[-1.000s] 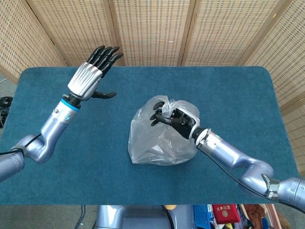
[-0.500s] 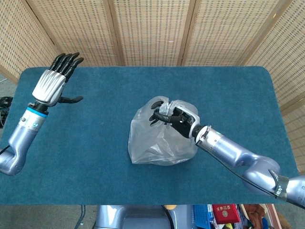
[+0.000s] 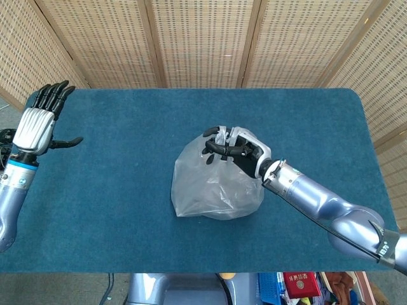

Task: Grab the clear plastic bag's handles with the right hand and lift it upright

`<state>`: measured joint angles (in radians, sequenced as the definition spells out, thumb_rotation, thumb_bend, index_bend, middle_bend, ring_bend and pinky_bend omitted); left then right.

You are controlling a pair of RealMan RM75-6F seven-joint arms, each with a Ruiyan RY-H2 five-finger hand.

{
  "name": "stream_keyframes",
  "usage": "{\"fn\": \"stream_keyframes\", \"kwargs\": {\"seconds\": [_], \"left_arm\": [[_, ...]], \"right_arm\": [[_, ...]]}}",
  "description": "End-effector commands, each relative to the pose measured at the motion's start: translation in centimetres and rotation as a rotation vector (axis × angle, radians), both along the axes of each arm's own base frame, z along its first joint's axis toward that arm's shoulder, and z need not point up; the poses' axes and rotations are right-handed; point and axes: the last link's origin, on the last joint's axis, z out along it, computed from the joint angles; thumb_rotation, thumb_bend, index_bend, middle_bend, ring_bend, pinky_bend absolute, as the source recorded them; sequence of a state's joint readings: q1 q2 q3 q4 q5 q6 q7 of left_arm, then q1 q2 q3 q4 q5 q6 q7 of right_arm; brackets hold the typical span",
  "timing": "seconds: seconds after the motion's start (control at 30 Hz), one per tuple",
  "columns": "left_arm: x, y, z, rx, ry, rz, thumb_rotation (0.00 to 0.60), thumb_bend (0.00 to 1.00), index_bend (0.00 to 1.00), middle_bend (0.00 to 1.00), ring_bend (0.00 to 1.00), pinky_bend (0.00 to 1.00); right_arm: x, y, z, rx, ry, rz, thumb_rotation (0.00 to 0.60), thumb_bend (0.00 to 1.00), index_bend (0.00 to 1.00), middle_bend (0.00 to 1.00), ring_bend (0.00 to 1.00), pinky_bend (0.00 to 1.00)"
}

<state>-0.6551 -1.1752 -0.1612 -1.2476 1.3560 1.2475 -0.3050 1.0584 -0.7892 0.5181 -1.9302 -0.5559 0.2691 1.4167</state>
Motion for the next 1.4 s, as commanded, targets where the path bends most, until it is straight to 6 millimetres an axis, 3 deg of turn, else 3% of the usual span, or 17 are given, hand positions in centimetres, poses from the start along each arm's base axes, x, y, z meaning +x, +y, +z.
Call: {"fn": "stream_keyframes", "kwargs": {"seconds": [0.03,0.27,0.47,0.53,0.6,0.63,0.7,1.07,1.4], "left_arm": [[-3.2,-1.5,0.8,0.010,-0.017,0.076,0.600,0.04,0.00,0.00,0.00,0.00],[-5.0,-4.3,-0.1,0.028,-0.051,0.152,0.600,0.04,0.00,0.00,0.00,0.00],[-5.2,-6.3,-0.8,0.037,-0.125,0.219,0.600,0.05,0.00,0.00,0.00,0.00],[-5.4,-6.7,-1.0,0.035,-0.132,0.233,0.600,0.05,0.00,0.00,0.00,0.00],[-5.7,-6.8,-1.2,0.037,-0.131,0.246,0.600,0.06,0.00,0.00,0.00,0.00],[-5.8,-6.8,-1.3,0.038,-0.131,0.249,0.600,0.06,0.00,0.00,0.00,0.00],[-6.0,-6.7,-1.3,0.043,-0.131,0.254,0.600,0.06,0.00,0.00,0.00,0.00],[-6.8,-7.7,-1.1,0.045,-0.106,0.342,0.600,0.10,0.00,0.00,0.00,0.00],[-9.2,-9.4,0.1,0.091,-0.088,0.495,0.600,0.12,0.00,0.00,0.00,0.00]], "right_arm": [[0.6,0.2,0.5,-0.018,0.005,-0.001,0.600,0.39,0.45,0.66,0.45,0.50],[1.2,0.4,1.2,-0.039,-0.003,-0.010,0.600,0.39,0.46,0.66,0.47,0.50],[1.7,0.2,1.5,-0.057,-0.021,-0.016,0.600,0.43,0.52,0.72,0.57,0.57],[1.9,0.2,1.5,-0.064,-0.016,-0.012,0.600,0.54,0.55,0.75,0.63,0.62],[1.9,0.1,1.5,-0.074,-0.001,-0.007,0.600,0.81,0.59,0.79,0.70,0.68],[1.9,0.0,1.5,-0.081,0.007,-0.007,0.600,0.90,0.59,0.80,0.71,0.70],[1.9,-0.2,1.4,-0.102,0.032,0.004,0.600,1.00,0.59,0.81,0.77,0.76],[2.4,-0.4,2.4,-0.236,0.126,0.071,0.600,1.00,0.59,0.81,0.83,0.82],[3.9,-0.2,4.1,-0.290,0.131,0.107,0.600,1.00,0.59,0.81,0.83,0.82]]}}
